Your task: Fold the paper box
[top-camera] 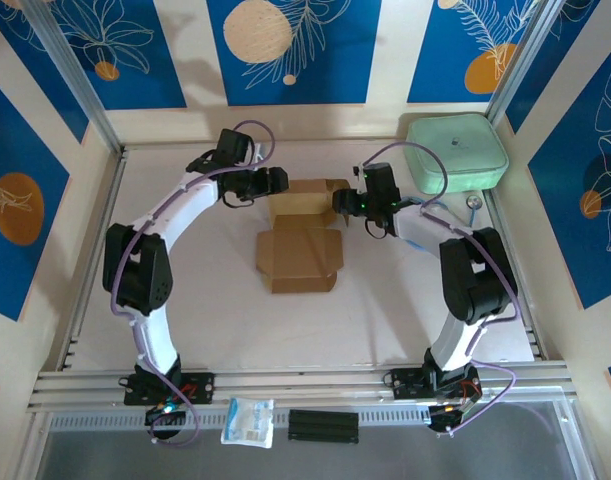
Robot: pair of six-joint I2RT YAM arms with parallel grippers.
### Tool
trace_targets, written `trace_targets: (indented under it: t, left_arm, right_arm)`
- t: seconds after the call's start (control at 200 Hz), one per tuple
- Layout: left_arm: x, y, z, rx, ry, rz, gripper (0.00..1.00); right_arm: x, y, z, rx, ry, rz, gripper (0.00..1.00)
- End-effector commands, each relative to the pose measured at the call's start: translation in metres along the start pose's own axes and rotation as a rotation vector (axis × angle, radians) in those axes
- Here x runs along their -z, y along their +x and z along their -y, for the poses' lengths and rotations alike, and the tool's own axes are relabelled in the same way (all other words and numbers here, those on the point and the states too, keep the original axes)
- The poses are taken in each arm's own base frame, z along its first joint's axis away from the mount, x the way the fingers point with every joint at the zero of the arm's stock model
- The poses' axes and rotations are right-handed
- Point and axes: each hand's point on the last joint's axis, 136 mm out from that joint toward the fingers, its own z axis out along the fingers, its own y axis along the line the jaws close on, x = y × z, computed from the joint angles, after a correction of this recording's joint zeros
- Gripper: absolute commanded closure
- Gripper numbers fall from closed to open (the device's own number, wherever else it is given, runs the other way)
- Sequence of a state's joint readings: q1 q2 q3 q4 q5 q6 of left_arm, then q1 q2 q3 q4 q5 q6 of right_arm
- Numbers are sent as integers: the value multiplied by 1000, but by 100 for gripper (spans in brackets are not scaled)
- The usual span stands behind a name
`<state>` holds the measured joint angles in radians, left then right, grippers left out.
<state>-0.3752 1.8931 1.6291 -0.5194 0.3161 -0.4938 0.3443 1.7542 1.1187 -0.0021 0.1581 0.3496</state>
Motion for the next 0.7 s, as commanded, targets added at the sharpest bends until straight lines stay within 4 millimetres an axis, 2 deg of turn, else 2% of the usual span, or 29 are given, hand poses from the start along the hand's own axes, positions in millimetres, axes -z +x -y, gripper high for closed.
trace_targets:
  t: [0.0, 0.11, 0.23, 0.375, 0.69]
  left_arm:
    - [-6, 2, 9, 23, 73, -27, 27]
    - [-11, 7, 8, 37, 90, -37, 30]
    - [-16, 12, 6, 44, 89, -52, 32]
    - [-20, 16, 9, 54, 109, -56, 33]
    - [-25, 21, 9, 6, 78, -60, 33]
  right_arm:
    - [-8, 0, 2, 5, 67, 13, 42]
    - [-11, 4, -7, 9, 66, 14, 58]
    - [-3, -4, -15, -44, 65, 26, 76]
    - [3, -7, -11, -167, 108, 2, 75]
    - [8, -10, -29, -262, 40, -67, 73]
